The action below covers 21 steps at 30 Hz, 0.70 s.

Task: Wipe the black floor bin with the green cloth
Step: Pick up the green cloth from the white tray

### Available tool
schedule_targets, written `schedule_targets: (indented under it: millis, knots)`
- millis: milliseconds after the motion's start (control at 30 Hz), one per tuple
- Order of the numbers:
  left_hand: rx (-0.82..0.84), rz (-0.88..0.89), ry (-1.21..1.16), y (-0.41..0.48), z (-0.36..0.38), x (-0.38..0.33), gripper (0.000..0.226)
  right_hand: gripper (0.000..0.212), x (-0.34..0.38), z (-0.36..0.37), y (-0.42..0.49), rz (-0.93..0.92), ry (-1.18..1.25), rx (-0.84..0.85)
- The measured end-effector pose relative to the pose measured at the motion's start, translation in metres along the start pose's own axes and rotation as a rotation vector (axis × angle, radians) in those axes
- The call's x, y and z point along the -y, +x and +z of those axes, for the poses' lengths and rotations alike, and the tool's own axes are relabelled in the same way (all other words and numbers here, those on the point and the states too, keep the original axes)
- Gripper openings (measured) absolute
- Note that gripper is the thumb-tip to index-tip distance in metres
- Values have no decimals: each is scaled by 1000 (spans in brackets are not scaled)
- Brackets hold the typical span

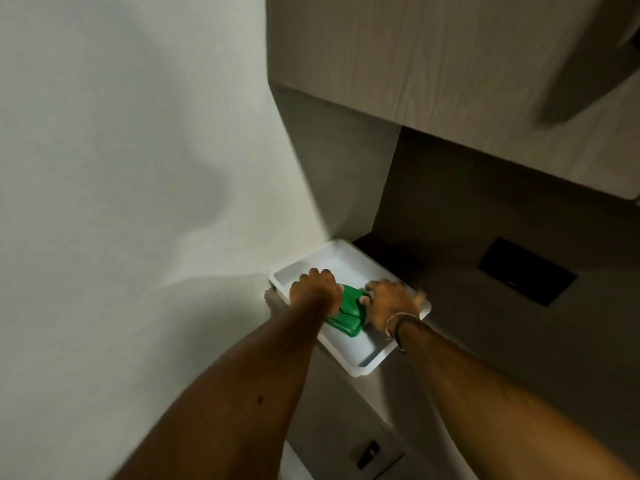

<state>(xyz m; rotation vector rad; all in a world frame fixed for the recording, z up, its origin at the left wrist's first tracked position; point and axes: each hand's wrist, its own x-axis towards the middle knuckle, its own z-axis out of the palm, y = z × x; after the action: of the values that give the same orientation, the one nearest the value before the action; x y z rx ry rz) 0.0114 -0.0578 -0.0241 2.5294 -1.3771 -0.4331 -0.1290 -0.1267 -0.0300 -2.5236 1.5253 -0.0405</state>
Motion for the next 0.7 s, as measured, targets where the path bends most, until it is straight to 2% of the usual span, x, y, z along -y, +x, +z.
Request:
schedule_targets:
  millis: [100,167,267,400,467,533,633,700]
  knots:
    - [211,-125,22,34,9,-4,60,44,-1,4,28,-37,-43,194]
    - [275,-144,66,48,10,-2,65,49,-2,5,39,-54,-64,253]
    - [351,-176,78,66,13,1,72,58,-1,7,51,-50,-82,221]
    - [337,-139,-4,70,16,-2,73,50,-6,8,54,-4,-13,222]
    - [282,-85,-134,59,3,-7,67,38,-12,-3,52,13,156,207]
    - [242,-22,-381,35,-13,-5,58,25,-18,-23,37,-16,375,190]
    - [316,45,-846,-34,-42,4,26,3,-24,-56,-15,-67,726,106]
    - [333,58,-993,-95,-51,11,11,6,-22,-60,-74,-72,1069,112]
